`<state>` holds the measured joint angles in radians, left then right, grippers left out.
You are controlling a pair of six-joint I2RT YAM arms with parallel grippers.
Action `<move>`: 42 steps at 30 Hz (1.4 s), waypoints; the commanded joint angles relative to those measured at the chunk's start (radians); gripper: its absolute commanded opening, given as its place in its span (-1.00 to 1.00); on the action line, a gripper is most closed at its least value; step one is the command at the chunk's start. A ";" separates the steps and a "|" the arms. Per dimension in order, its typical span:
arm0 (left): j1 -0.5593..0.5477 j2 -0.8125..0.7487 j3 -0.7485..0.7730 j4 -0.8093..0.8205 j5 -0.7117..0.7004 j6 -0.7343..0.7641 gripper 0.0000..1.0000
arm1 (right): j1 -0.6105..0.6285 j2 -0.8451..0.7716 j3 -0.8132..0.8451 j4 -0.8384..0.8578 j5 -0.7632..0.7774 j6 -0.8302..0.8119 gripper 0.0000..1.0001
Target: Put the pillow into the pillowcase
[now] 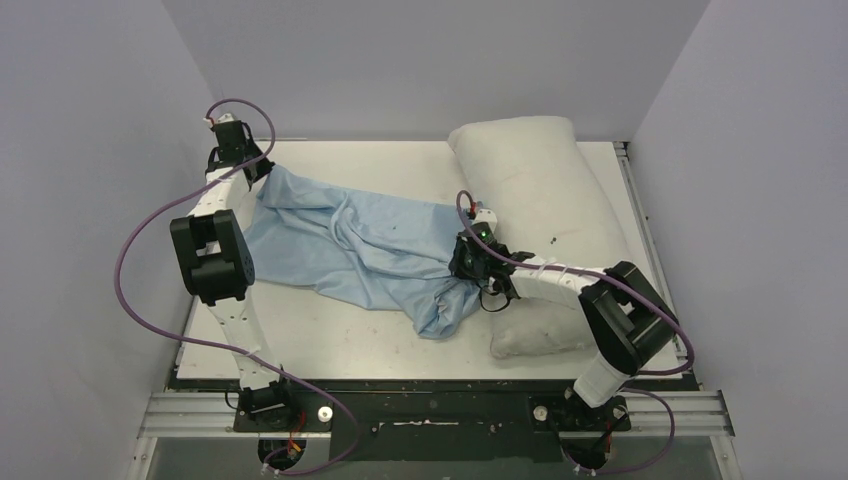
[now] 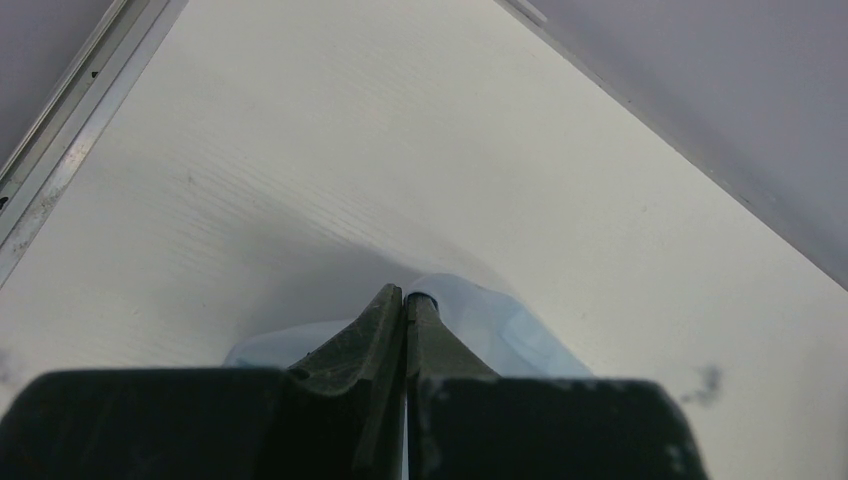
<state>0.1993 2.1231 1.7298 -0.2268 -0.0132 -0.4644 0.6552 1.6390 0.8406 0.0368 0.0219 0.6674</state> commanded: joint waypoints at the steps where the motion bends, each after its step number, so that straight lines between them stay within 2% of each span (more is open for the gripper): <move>1: 0.014 -0.013 0.009 0.048 0.013 -0.008 -1.00 | -0.012 -0.100 0.015 0.065 0.021 -0.044 -0.92; 2: 0.016 -0.015 0.010 0.047 0.013 -0.013 -1.00 | -0.021 -0.128 0.024 0.050 0.030 -0.057 -1.00; 10: 0.043 -0.005 0.086 -0.019 0.046 -0.026 -1.00 | -0.042 -0.402 0.177 -0.197 0.205 -0.217 -1.00; 13: 0.049 -0.004 0.119 -0.045 0.059 -0.030 -1.00 | -0.076 -0.522 0.187 -0.203 0.239 -0.286 -1.00; 17: 0.053 0.000 0.174 -0.062 0.124 -0.067 -1.00 | -0.163 -0.621 0.198 -0.130 0.186 -0.379 -1.00; 23: 0.059 0.069 0.448 -0.100 0.270 -0.183 -1.00 | -0.386 -0.456 0.391 -0.070 0.019 -0.437 -1.00; 27: 0.071 0.148 0.696 -0.167 0.282 -0.230 -1.00 | -0.481 -0.316 0.604 -0.055 -0.130 -0.388 -1.00; 30: 0.122 0.088 0.603 -0.019 0.285 -0.342 -1.00 | -0.501 -0.244 0.752 -0.046 -0.233 -0.364 -1.00; 32: 0.152 0.079 0.601 0.026 0.294 -0.400 -1.00 | -0.500 -0.234 0.798 -0.045 -0.287 -0.360 -1.00; 36: 0.199 0.065 0.581 0.031 0.350 -0.426 -1.00 | -0.491 -0.288 0.739 -0.099 -0.421 -0.363 -1.00; 39: 0.213 0.058 0.541 -0.077 0.353 -0.366 -1.00 | -0.426 -0.400 0.539 -0.111 -0.500 -0.366 -1.00; 42: 0.234 0.063 0.496 -0.220 0.325 -0.282 -1.00 | -0.295 -0.508 0.325 -0.149 -0.493 -0.414 -1.00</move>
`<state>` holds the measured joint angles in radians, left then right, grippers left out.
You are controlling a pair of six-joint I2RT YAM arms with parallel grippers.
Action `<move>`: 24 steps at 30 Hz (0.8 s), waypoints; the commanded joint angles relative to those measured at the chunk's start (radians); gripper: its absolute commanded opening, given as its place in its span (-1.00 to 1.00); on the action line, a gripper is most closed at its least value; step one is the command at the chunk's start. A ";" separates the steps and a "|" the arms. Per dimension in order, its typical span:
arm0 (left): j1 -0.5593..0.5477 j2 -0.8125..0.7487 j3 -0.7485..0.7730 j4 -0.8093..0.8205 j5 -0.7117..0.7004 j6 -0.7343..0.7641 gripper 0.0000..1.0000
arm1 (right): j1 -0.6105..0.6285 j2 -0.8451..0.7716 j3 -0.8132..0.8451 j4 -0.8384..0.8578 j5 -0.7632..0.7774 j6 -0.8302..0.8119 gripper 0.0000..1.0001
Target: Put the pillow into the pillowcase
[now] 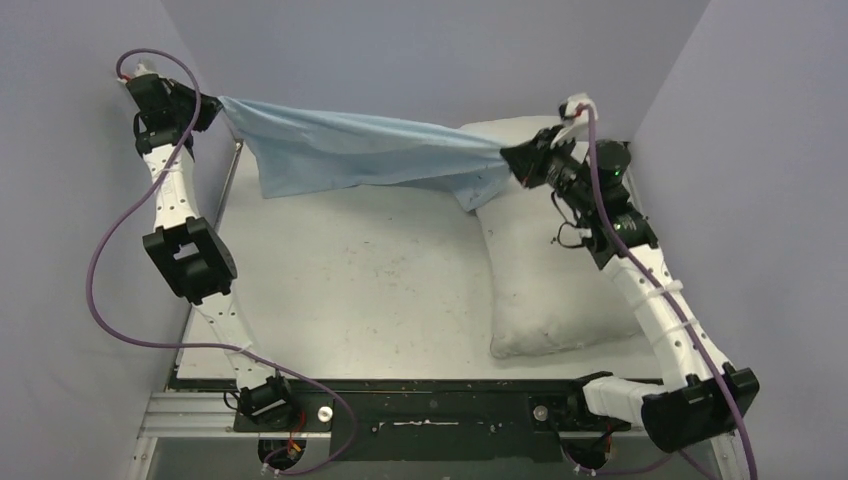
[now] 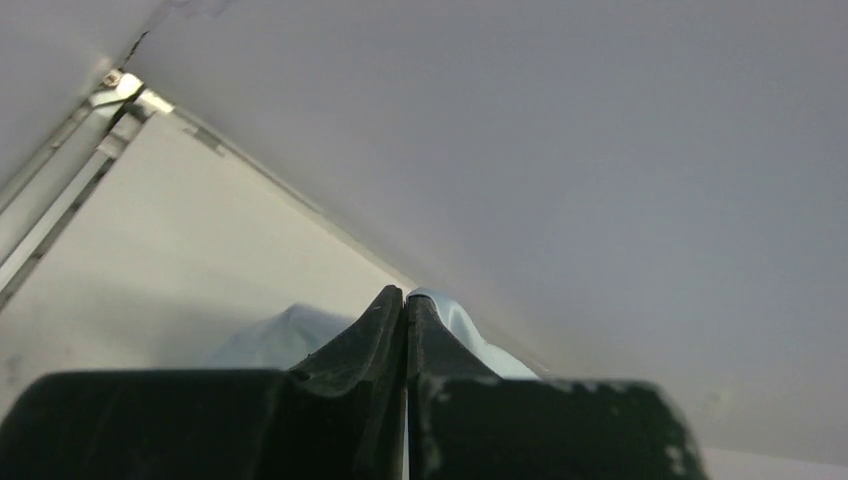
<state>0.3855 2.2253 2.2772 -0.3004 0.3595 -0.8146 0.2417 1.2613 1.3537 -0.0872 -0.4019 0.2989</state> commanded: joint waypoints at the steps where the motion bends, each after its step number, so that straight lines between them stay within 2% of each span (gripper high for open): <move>1: 0.059 -0.042 -0.097 -0.164 -0.051 0.082 -1.00 | 0.157 -0.156 -0.250 -0.038 -0.064 -0.048 -1.00; 6: 0.075 -0.065 -0.256 -0.217 -0.070 0.164 -1.00 | 0.315 -0.225 -0.494 -0.112 0.000 -0.045 -1.00; 10: 0.068 -0.102 -0.374 -0.215 -0.076 0.216 -0.59 | 0.408 -0.232 -0.603 -0.157 0.050 -0.029 -0.94; 14: 0.044 -0.162 -0.447 -0.199 -0.105 0.251 -0.22 | 0.494 -0.201 -0.636 -0.198 0.088 -0.018 -0.85; 19: -0.031 -0.249 -0.499 -0.198 -0.162 0.299 -0.07 | 0.546 -0.167 -0.582 -0.234 0.068 0.003 -0.58; 24: -0.161 -0.338 -0.543 -0.229 -0.231 0.350 -0.01 | 0.551 -0.219 -0.502 -0.266 0.108 0.062 -0.04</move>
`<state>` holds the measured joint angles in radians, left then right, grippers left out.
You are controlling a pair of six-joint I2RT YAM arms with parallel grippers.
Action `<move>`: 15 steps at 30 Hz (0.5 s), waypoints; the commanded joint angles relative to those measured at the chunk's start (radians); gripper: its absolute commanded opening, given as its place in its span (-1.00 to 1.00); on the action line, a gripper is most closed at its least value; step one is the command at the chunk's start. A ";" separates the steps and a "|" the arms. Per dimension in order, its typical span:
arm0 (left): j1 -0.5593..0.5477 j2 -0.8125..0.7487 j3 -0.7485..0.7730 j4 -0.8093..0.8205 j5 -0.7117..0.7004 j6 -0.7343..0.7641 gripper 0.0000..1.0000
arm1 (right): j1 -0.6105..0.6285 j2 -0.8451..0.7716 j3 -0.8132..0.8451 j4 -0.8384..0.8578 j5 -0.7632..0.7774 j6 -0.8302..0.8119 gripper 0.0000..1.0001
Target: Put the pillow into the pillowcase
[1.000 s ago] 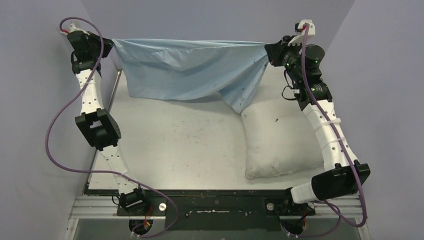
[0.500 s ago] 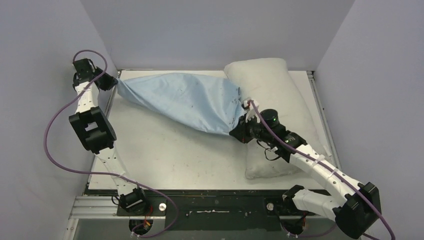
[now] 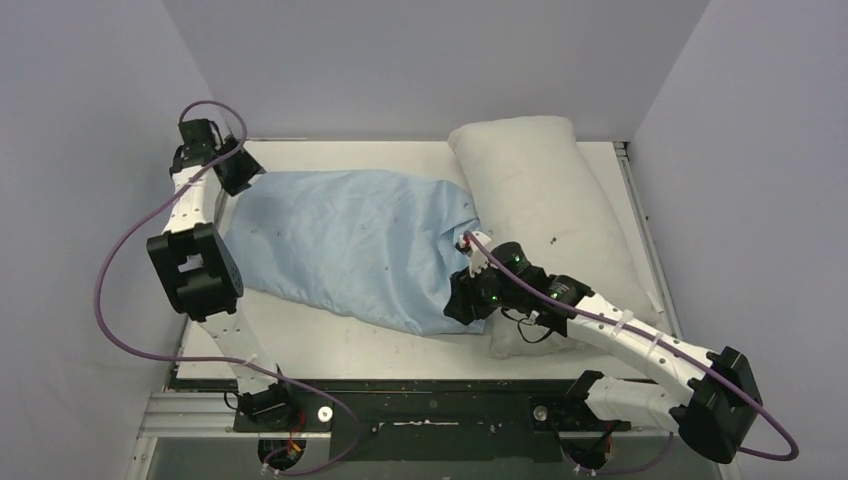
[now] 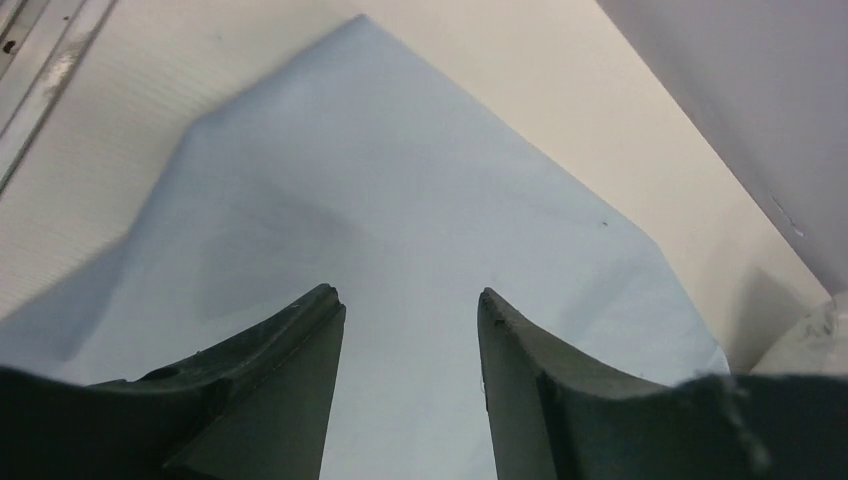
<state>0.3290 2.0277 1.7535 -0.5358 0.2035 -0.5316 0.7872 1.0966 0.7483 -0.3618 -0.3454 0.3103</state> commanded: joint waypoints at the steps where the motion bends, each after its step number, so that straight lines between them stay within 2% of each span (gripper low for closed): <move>1: -0.135 -0.163 -0.035 0.002 -0.098 0.075 0.01 | 0.006 -0.071 0.119 -0.002 0.082 0.064 0.03; 7: -0.312 -0.348 -0.243 0.118 -0.111 0.072 0.03 | 0.005 -0.185 0.152 -0.032 0.302 0.154 0.44; 12: -0.529 -0.489 -0.446 0.228 -0.148 0.018 0.04 | 0.005 -0.242 0.129 -0.037 0.465 0.196 0.72; 15: -0.638 -0.522 -0.547 0.290 -0.172 -0.028 0.03 | 0.004 -0.254 0.125 -0.059 0.542 0.206 0.91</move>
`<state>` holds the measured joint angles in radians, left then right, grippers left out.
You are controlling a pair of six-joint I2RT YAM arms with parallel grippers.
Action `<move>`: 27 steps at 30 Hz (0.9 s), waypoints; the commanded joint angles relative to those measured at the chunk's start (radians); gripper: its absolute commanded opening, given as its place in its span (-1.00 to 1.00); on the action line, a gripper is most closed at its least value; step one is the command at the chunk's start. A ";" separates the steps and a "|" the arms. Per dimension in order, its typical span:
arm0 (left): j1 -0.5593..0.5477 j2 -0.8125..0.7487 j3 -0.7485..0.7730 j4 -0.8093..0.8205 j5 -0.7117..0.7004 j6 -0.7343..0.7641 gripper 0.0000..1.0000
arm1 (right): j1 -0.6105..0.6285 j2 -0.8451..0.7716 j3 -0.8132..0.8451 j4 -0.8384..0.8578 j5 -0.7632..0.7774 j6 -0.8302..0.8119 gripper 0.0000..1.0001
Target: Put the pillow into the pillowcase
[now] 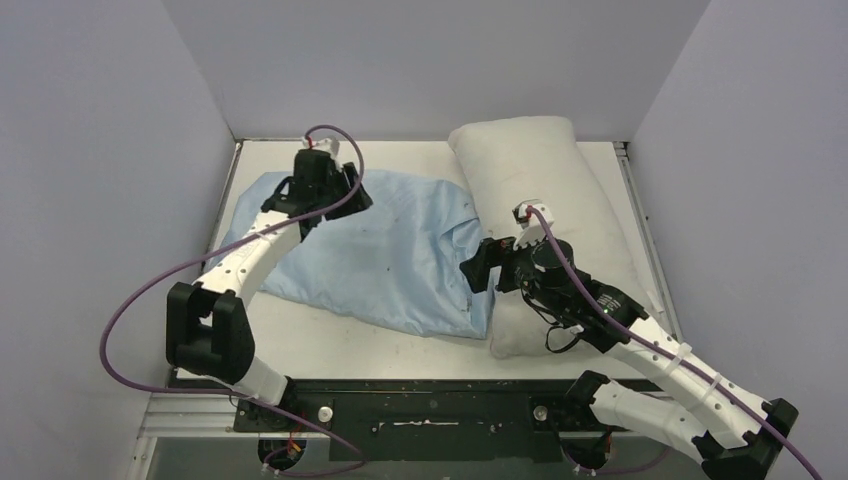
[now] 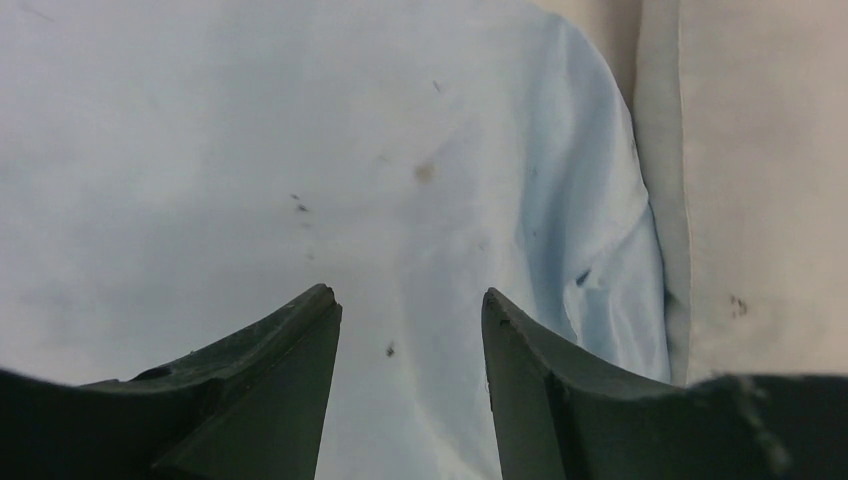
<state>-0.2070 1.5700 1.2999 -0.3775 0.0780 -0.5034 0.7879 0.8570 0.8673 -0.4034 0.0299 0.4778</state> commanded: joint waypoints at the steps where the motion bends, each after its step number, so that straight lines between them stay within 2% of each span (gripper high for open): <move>1: -0.133 -0.061 -0.114 0.140 -0.061 -0.063 0.03 | 0.004 -0.013 0.008 -0.027 0.197 0.039 0.98; 4: -0.205 -0.026 -0.154 0.147 -0.066 -0.076 0.03 | 0.003 0.019 0.024 -0.069 0.337 0.022 1.00; 9: -0.253 0.018 -0.168 0.151 0.016 -0.076 0.01 | -0.006 0.140 0.094 -0.113 0.537 -0.054 1.00; 13: -0.262 -0.013 -0.176 0.141 0.063 -0.023 0.03 | -0.061 0.238 0.144 -0.085 0.565 -0.146 1.00; 16: -0.264 -0.063 -0.172 0.091 0.032 0.037 0.05 | -0.139 0.315 0.175 -0.068 0.481 -0.199 1.00; 19: -0.265 -0.127 -0.184 0.052 -0.007 0.078 0.06 | -0.152 0.370 0.223 -0.112 0.405 -0.214 0.94; 23: -0.267 -0.194 -0.225 0.011 -0.060 0.130 0.06 | -0.136 0.342 0.237 -0.081 0.059 -0.205 0.75; 25: -0.271 -0.231 -0.253 -0.003 -0.070 0.155 0.06 | -0.129 0.307 0.196 -0.016 -0.096 -0.172 0.46; 27: -0.274 -0.267 -0.268 -0.017 -0.094 0.174 0.08 | -0.127 0.282 0.143 0.030 -0.146 -0.107 0.02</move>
<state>-0.4709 1.3735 1.0641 -0.3550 0.0410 -0.4057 0.6476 1.2163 1.0512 -0.4919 0.1459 0.2993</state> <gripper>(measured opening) 0.533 0.672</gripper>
